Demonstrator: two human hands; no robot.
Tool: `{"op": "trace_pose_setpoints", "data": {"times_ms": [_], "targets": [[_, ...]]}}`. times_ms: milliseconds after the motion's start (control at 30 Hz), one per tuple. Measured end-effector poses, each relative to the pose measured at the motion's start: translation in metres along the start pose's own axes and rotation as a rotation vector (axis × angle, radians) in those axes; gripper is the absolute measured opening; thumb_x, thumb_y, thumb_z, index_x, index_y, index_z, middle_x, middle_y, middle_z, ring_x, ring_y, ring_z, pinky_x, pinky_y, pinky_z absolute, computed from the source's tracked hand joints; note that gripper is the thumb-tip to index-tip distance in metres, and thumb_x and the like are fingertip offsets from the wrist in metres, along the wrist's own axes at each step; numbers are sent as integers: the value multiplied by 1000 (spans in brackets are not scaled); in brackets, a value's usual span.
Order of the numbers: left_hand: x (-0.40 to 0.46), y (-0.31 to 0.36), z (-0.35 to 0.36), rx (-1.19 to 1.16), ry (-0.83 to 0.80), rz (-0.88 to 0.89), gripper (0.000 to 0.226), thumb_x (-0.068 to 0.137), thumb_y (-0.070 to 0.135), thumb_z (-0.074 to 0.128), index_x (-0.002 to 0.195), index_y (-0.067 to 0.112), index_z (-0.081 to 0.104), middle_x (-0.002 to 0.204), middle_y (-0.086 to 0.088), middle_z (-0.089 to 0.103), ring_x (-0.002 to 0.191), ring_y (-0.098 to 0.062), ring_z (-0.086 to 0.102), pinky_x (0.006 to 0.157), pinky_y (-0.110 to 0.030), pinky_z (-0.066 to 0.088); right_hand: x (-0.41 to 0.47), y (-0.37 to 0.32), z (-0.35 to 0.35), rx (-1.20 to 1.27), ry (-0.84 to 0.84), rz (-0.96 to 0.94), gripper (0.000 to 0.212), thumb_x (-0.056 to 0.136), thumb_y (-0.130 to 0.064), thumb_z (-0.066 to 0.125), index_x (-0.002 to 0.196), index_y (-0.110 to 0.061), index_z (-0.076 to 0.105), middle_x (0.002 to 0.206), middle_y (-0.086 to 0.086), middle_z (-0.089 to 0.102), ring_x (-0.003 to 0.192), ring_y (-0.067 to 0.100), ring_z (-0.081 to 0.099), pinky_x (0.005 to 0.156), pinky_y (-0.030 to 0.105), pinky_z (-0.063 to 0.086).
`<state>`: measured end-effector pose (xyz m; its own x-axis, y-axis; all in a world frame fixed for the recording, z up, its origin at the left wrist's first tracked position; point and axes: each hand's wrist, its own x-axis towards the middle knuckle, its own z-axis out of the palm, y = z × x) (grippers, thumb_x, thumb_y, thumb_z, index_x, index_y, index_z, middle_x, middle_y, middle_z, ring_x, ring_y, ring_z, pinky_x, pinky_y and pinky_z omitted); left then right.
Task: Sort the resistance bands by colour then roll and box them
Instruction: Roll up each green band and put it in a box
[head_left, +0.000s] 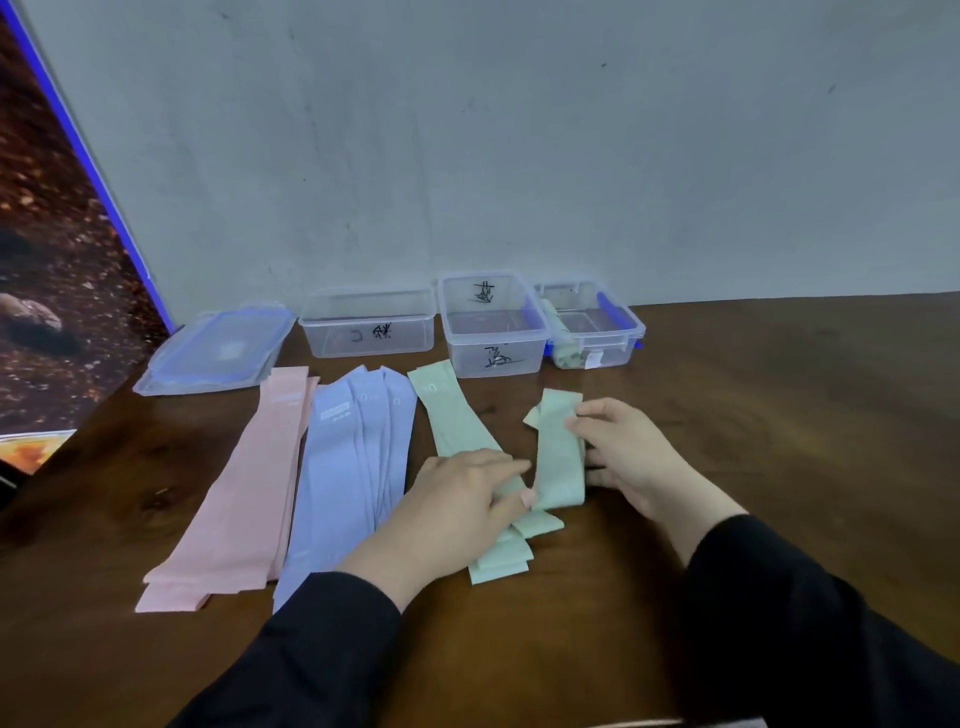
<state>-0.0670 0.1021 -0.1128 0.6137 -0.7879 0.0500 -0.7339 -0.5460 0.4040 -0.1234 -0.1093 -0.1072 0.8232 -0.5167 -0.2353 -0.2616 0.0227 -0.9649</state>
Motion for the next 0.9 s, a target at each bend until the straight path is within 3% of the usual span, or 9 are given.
{"op": "trace_pose_setpoints", "data": {"times_ms": [167,267,333,400,467,533,633,767,900], "targets": [[-6,1,8,131,-103,55,54,94,70,38,140,44,50,158,16,33,147,-6,18,122,-44,5,-6,7,-6,62,-92,-24,42,95,-1,65,128,-24,55,111,3,77,98,21,75,86,43,62],[-5,1,3,138,-90,48,50,95,70,37,132,43,59,154,17,39,144,-3,24,121,-44,6,-1,3,-7,-19,-69,-24,51,93,5,63,138,-18,54,116,5,74,105,26,72,97,52,57],[-3,0,-5,125,-89,27,52,95,71,34,125,42,66,150,19,45,139,-3,32,120,-41,9,4,-8,-13,-20,-45,-9,46,94,3,59,134,-20,57,117,4,73,103,24,72,95,48,58],[-2,-2,-9,83,-80,18,59,92,76,28,115,42,72,145,20,51,134,-3,39,119,-39,16,7,-20,-19,-11,-74,30,48,94,1,56,138,-18,57,118,8,72,90,18,70,74,34,62],[-3,-4,-12,18,-23,-6,67,89,77,25,105,37,77,134,20,61,122,-2,51,114,-35,31,8,-25,-22,-93,-101,97,48,93,1,56,138,-16,59,110,13,73,69,13,57,52,23,47],[-5,-10,-14,-55,27,-55,69,91,75,28,92,29,79,115,16,70,101,-2,61,97,-32,47,4,-20,-21,-240,-104,125,43,92,1,56,134,-11,61,100,14,74,62,13,55,48,20,41],[-6,-13,-15,-48,81,-88,78,88,79,22,74,18,68,85,4,68,78,-11,62,78,-36,52,2,-6,-23,-626,31,-2,57,94,-13,64,149,-18,47,126,3,65,82,13,61,60,20,46],[-4,-2,-13,-75,175,-68,59,94,66,28,98,28,73,99,13,67,93,-5,59,88,-34,50,-8,7,-27,-766,206,-204,56,96,-42,65,148,-28,48,137,-5,58,107,12,58,78,21,47],[1,19,-9,-170,136,-34,54,95,65,33,104,30,73,101,12,69,95,-6,60,89,-33,50,-17,31,-27,-825,89,-348,65,93,-58,62,149,-30,46,152,-11,47,138,13,46,116,42,38]]}}
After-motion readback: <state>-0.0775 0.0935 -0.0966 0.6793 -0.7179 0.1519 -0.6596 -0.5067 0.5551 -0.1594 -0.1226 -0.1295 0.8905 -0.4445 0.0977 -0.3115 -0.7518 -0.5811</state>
